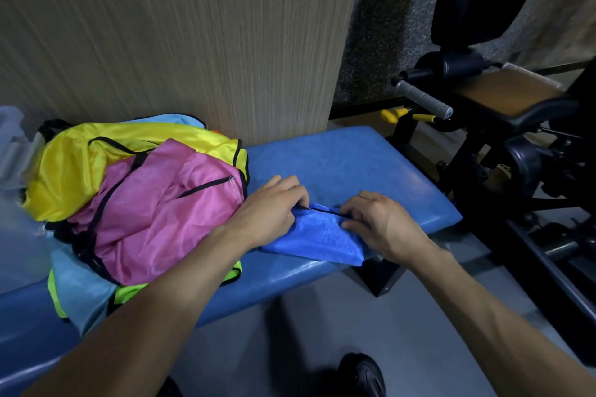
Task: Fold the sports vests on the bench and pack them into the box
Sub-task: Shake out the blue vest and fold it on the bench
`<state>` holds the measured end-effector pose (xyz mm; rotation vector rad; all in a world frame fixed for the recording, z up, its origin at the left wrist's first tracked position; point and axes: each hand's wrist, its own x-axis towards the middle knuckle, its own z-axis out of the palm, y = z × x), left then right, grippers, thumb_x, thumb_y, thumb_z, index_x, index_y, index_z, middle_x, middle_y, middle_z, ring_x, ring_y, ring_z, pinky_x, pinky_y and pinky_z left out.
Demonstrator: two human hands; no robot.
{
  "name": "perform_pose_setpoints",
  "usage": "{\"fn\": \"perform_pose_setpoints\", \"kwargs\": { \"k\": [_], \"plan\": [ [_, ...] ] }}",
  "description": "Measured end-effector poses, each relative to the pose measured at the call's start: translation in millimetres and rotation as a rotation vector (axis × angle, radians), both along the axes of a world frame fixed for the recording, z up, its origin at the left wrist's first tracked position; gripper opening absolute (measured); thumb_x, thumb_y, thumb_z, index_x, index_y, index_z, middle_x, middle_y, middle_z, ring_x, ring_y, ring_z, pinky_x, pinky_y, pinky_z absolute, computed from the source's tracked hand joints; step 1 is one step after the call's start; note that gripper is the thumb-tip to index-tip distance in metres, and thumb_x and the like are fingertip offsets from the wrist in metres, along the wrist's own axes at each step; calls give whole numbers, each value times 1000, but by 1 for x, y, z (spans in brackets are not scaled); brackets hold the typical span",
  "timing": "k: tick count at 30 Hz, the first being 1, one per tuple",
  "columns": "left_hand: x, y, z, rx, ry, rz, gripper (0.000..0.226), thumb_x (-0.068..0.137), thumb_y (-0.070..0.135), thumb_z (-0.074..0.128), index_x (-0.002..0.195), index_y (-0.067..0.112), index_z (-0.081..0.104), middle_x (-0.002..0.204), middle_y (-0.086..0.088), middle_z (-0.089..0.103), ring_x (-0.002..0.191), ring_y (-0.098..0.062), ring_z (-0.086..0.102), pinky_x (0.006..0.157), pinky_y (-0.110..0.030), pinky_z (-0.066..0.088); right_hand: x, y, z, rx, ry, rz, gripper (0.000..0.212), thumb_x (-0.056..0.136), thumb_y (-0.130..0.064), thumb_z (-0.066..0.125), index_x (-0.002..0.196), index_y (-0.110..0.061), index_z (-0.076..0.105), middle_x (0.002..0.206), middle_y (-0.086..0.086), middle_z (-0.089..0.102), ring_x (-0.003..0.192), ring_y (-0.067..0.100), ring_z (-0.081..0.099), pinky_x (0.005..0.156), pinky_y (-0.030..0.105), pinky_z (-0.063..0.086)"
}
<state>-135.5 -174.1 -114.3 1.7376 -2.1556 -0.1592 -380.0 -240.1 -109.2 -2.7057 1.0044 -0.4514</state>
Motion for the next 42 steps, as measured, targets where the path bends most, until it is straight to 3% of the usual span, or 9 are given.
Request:
{"fn": "perform_pose_setpoints", "kwargs": {
  "k": [5,9,15,18,23,26,30,35,42],
  "plan": [
    [-7,-12,5,268,119,79,15,94,16,47,94,23,60,105,12,48,104,-17,40,98,-44,41,-2,-1,0,93,-53,-11,18,92,-25,72,110,-23,71,92,-7,58,84,8,52,79,27,46],
    [-13,-17,3,303,171,98,21,96,49,56,88,30,59,100,16,48,106,-16,39,100,-47,40,-2,-1,4,114,-54,10,19,91,-22,73,110,-23,71,90,-7,56,83,10,52,78,26,44],
    [-6,-15,-8,242,412,60,14,99,33,60,88,42,60,99,18,64,105,-16,55,99,-45,45,15,-7,20,185,1,78,26,86,-7,70,108,-21,75,91,-2,54,84,15,52,77,6,34],
    [-3,-15,-6,234,540,60,19,100,16,61,89,29,68,91,16,69,91,-5,63,88,-30,48,24,-9,25,201,60,72,25,82,-6,70,103,-18,73,84,-7,52,79,13,49,69,6,34],
    [-4,-16,-2,214,574,95,18,101,14,60,90,23,71,73,28,65,72,9,55,69,-10,37,28,-13,21,219,72,46,24,74,-11,75,96,-17,67,86,-7,54,77,13,50,62,9,34],
    [-1,-15,0,205,542,74,17,102,13,58,94,22,69,73,26,62,72,5,54,67,-13,38,27,-14,17,210,27,56,21,73,-12,77,88,-19,64,88,-5,55,77,10,51,64,9,36],
    [2,-13,1,201,472,18,23,102,12,55,94,30,67,90,5,69,86,-15,61,79,-33,48,24,-12,13,213,-57,78,19,77,-16,76,82,-24,61,88,-5,56,75,7,53,68,10,37],
    [3,-10,9,240,415,-50,5,96,27,69,96,32,70,99,11,64,94,-4,60,87,-23,46,25,-13,9,155,-98,93,18,75,-17,77,80,-22,60,86,-4,60,75,11,52,70,21,43],
    [-2,-5,7,136,206,-56,21,88,30,77,88,35,57,104,14,49,102,-12,43,88,-27,36,32,-9,4,51,-146,149,22,66,-9,71,73,-20,53,75,-10,53,71,16,48,69,16,37]
  ]
}}
